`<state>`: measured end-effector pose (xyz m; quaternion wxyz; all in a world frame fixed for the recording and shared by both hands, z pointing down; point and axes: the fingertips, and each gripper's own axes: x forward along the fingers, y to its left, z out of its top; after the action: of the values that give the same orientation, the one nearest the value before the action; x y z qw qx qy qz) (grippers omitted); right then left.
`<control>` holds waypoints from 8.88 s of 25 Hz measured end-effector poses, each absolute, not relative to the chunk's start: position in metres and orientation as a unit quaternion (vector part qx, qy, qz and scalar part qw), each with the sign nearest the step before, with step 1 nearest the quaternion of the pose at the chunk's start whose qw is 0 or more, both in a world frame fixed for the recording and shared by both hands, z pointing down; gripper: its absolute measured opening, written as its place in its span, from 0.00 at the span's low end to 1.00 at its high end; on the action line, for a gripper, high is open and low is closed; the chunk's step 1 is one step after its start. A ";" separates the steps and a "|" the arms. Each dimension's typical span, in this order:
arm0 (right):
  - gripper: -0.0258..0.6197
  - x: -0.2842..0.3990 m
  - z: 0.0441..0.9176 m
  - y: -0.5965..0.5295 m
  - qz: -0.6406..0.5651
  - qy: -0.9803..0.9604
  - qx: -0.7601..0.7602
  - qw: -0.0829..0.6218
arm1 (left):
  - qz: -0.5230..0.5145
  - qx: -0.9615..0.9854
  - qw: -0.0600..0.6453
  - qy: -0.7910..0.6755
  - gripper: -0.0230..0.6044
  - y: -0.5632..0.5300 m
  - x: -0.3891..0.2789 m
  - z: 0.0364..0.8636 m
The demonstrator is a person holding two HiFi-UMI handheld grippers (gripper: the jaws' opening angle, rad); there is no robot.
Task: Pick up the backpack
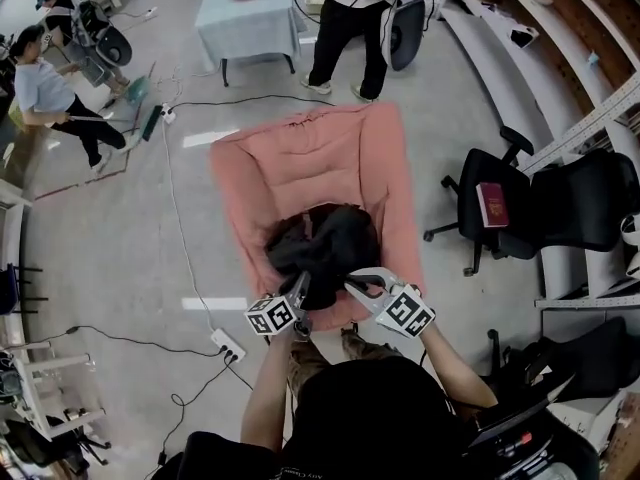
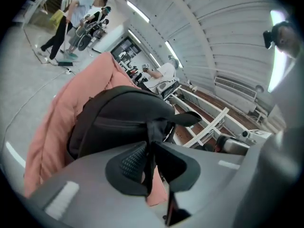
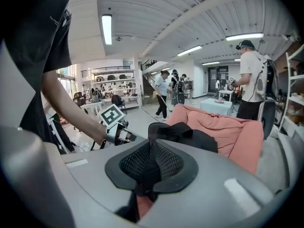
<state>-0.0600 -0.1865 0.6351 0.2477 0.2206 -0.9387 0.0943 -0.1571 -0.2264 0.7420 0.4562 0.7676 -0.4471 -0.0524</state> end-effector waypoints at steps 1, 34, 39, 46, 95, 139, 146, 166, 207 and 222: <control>0.13 -0.060 0.638 -0.189 0.095 -0.939 0.217 0.249 | -0.065 0.770 0.462 -0.435 0.09 -0.226 -0.152 0.739; 0.30 -0.108 0.709 -0.095 0.332 -0.907 -0.129 0.224 | -0.110 0.802 0.519 -0.275 0.10 -0.181 -0.100 0.663; 0.11 -0.119 0.700 -0.087 0.338 -0.906 -0.136 0.215 | -0.114 0.800 0.516 -0.284 0.11 -0.185 -0.108 0.671; 0.14 -0.091 0.670 -0.074 0.292 -0.925 -0.134 0.201 | -0.246 0.755 0.592 -0.140 0.20 -0.159 -0.079 0.664; 0.19 -0.123 0.824 -0.132 0.415 -0.880 0.039 0.227 | -0.289 0.725 0.606 -0.153 0.06 -0.116 -0.115 0.639; 0.12 0.021 0.618 -0.238 0.412 -0.828 0.351 -0.148 | -0.234 0.730 0.375 -0.522 0.07 -0.206 -0.115 0.635; 0.12 -0.007 0.652 -0.229 0.233 -0.884 0.400 0.068 | -0.058 0.736 0.327 -0.590 0.07 -0.205 -0.117 0.667; 0.12 -0.004 0.661 -0.206 0.084 -0.909 0.376 0.159 | 0.135 0.741 0.238 -0.613 0.07 -0.183 -0.102 0.708; 0.12 -0.003 0.145 -0.201 -0.278 -0.819 0.479 -0.151 | -0.060 0.760 -0.139 -0.632 0.08 -0.221 -0.099 0.170; 0.12 -0.002 0.237 -0.244 -0.139 -0.856 0.496 -0.038 | -0.015 0.777 -0.047 -0.628 0.07 -0.233 -0.087 0.268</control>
<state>-0.0019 -0.2438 0.2373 -0.0378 0.4962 -0.8561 -0.1394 -0.0875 -0.2331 0.2684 -0.0475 0.7769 -0.6277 -0.0153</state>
